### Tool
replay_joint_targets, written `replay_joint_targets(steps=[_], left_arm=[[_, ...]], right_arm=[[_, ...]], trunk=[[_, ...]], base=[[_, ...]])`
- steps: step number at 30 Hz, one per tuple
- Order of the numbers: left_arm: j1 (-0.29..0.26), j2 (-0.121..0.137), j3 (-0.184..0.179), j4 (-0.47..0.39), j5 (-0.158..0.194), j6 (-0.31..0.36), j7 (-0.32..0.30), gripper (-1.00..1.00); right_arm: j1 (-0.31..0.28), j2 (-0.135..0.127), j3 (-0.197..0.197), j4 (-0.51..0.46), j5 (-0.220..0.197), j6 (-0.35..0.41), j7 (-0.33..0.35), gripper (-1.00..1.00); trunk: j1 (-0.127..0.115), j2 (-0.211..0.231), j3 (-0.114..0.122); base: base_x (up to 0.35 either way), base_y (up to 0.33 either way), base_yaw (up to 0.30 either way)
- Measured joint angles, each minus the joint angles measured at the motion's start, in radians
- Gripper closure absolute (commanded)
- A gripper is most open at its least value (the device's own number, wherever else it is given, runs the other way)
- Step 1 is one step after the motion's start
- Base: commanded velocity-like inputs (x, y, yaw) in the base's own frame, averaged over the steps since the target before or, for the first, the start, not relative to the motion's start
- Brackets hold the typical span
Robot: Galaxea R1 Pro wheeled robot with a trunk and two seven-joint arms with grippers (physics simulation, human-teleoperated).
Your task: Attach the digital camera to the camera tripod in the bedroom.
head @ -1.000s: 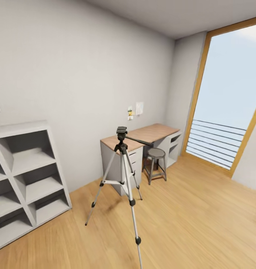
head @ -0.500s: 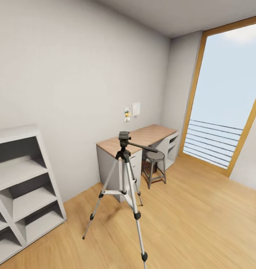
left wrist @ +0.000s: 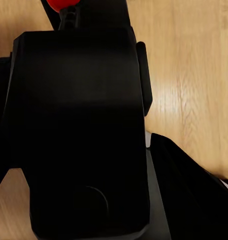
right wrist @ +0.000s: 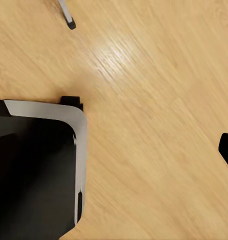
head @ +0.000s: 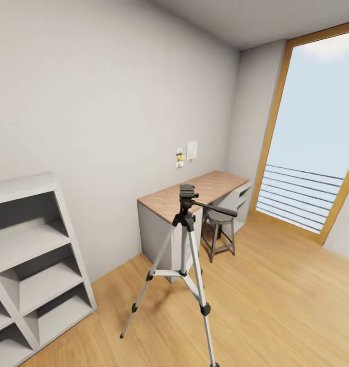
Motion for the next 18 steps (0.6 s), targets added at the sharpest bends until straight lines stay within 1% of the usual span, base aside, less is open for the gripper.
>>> replay_joint_targets(steps=[6,8,12,18], left_arm=[[0.0,0.0,-0.001,-0.001,-0.001,0.0,-0.001,1.0],[0.0,-0.001,-0.001,-0.001,-0.003,0.0,-0.001,1.0],[0.0,-0.002,-0.001,-0.001,-0.005,0.002,-0.002,1.0],[0.0,-0.002,-0.001,-0.001,-0.006,0.003,-0.002,1.0]], right_arm=[[0.0,0.0,0.0,0.0,0.0,0.0,-0.001,-1.0],[0.0,0.0,0.0,0.0,0.0,0.0,-0.001,-1.0],[0.0,0.001,0.0,0.0,0.0,0.0,-0.001,-1.0],[0.0,0.001,0.0,0.0,0.0,0.0,-0.001,-1.0]], trunk=[[0.0,0.0,0.0],[0.0,0.0,0.0],[0.0,0.0,0.0],[0.0,0.0,0.0]], base=[[0.025,0.02,0.0],[0.132,0.005,0.0],[0.231,0.003,0.0],[0.3,0.0,0.0]])
